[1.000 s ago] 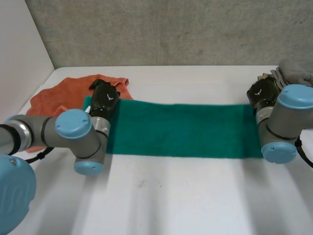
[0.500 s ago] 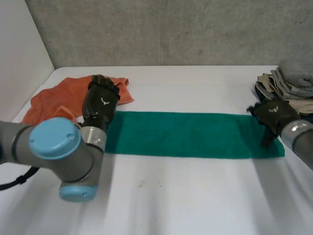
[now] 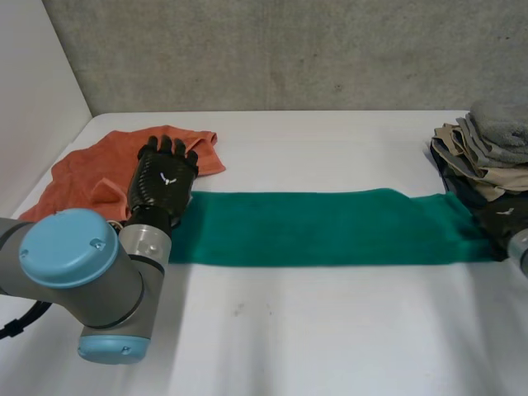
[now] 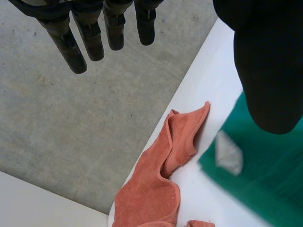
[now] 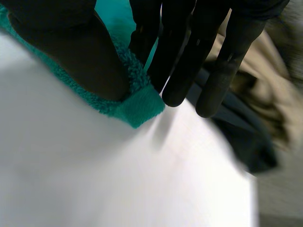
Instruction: Fold the laundry.
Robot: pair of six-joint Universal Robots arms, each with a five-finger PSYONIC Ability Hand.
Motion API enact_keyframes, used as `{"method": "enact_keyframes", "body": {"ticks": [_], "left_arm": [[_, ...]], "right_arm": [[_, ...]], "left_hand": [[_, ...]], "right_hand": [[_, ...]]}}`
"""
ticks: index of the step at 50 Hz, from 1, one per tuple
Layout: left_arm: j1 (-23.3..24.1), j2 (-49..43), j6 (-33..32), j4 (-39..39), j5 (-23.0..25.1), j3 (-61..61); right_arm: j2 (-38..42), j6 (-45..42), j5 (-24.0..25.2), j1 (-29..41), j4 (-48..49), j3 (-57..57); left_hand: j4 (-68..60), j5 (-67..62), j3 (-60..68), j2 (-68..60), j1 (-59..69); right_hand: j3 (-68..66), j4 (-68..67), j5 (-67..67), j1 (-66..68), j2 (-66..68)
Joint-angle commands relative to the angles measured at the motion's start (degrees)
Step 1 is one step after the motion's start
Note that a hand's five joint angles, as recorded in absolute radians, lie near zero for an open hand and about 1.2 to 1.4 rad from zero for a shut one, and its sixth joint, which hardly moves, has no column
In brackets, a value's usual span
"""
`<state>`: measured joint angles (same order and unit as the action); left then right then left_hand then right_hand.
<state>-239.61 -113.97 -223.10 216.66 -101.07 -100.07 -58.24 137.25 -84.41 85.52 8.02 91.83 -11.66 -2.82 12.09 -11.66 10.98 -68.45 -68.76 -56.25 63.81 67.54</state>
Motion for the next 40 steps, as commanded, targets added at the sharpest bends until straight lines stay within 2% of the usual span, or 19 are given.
{"method": "enact_keyframes", "body": {"ticks": [1, 5, 8, 13, 14, 17, 18, 21, 22, 25, 29, 32, 33, 37, 39, 40], "left_arm": [[-0.1, 2.7, 0.1, -1.7, 0.0, -0.6], [-0.2, 4.2, 0.2, -2.5, 0.0, -1.3], [-0.4, 5.7, 0.8, -3.5, 0.0, -1.8], [-1.1, 7.4, 2.8, -4.4, 0.0, -2.0], [-1.6, 8.0, 3.5, -4.7, 0.0, -2.1], [-2.4, 8.8, 4.5, -5.1, 0.0, -2.1], [-2.7, 9.4, 5.2, -5.6, 0.0, -2.2], [-2.7, 9.8, 6.2, -6.7, 0.0, -2.4], [-2.7, 9.9, 6.6, -7.2, 0.0, -2.6], [-2.7, 9.8, 7.0, -7.7, 0.1, -3.1], [-2.7, 9.6, 7.0, -7.7, 0.2, -3.5], [-2.7, 9.2, 7.0, -7.7, 0.2, -3.5], [-2.7, 9.0, 7.1, -7.7, 0.2, -3.5], [-2.4, 9.0, 7.2, -7.7, 0.3, -3.5], [-2.4, 8.9, 7.2, -7.7, 0.3, -3.4], [-2.4, 8.9, 7.2, -7.7, 0.3, -3.2]], "right_arm": [[-4.4, -13.9, -3.8, -3.9, 1.3, 1.9], [-5.0, -17.7, -4.9, -4.4, 1.8, 0.3], [-6.4, -17.5, -4.9, -1.3, 3.0, -1.1], [-9.1, -14.7, -2.7, 12.5, 7.9, -3.3], [-9.1, -13.9, -1.2, 17.0, 10.1, -3.8], [-8.8, -13.8, 1.9, 23.1, 13.1, -4.6], [-7.8, -13.6, 4.1, 27.1, 14.8, -5.4], [-3.9, -13.6, 8.3, 33.0, 17.1, -7.3], [-0.8, -14.1, 11.0, 37.0, 18.5, -8.9], [5.2, -14.3, 14.5, 44.0, 19.8, -13.3], [11.7, -14.9, 17.3, 48.6, 20.1, -16.8], [14.6, -15.2, 18.0, 49.1, 19.7, -17.4], [15.3, -15.3, 18.1, 49.5, 19.7, -17.4], [12.9, -14.0, 15.9, 48.8, 19.4, -15.6], [10.4, -12.6, 14.1, 48.7, 19.0, -13.7], [7.8, -10.1, 11.0, 47.8, 18.2, -12.1]], "left_hand": [[0.6, 1.8, -1.0, 0.6, 0.1], [0.6, 1.8, -1.0, 0.6, 0.1], [0.6, 1.8, -1.0, 0.6, 0.1], [0.6, 1.8, -1.0, 0.6, 0.1], [0.6, 1.8, -1.0, 0.6, 0.1], [0.6, 1.8, -1.0, 0.6, 0.1], [0.6, 1.8, -1.0, 0.6, 0.1], [0.6, 1.8, -1.0, 0.6, 0.1], [0.6, 1.8, -1.0, 0.6, 0.1], [0.6, 1.8, -1.0, 0.6, 0.1], [0.6, 1.8, -1.0, 0.6, 0.1], [0.6, 1.8, -1.0, 0.6, 0.1], [0.6, 1.8, -1.0, 0.6, 0.1], [0.8, 1.9, -1.2, 0.8, -0.1], [0.8, 1.9, -1.2, 0.8, -0.1], [0.8, 1.9, -1.2, 0.8, -0.1]], "right_hand": [[-11.6, -11.2, -13.7, 16.2, 12.5], [-11.6, -11.2, -13.7, 16.2, 12.5], [-11.6, -11.2, -13.7, 16.2, 12.5], [-11.6, -11.2, -13.7, 16.2, 12.5], [-11.6, -11.2, -13.7, 16.2, 12.5], [-11.6, -11.2, -13.7, 16.2, 12.5], [-11.6, -11.2, -13.7, 16.2, 12.5], [-11.6, -11.2, -13.7, 16.2, 12.5], [-11.6, -11.2, -13.7, 16.2, 12.5], [-11.6, -11.2, -13.7, 16.2, 12.5], [-11.6, -11.2, -13.7, 16.2, 12.5], [-11.6, -11.2, -13.7, 16.2, 12.5], [-9.4, -9.1, -11.6, 14.1, 10.4], [55.0, 55.3, 52.8, -50.4, -54.1], [58.4, 58.8, 56.3, -53.8, -57.5], [58.4, 58.8, 56.3, -53.8, -57.5]]}}
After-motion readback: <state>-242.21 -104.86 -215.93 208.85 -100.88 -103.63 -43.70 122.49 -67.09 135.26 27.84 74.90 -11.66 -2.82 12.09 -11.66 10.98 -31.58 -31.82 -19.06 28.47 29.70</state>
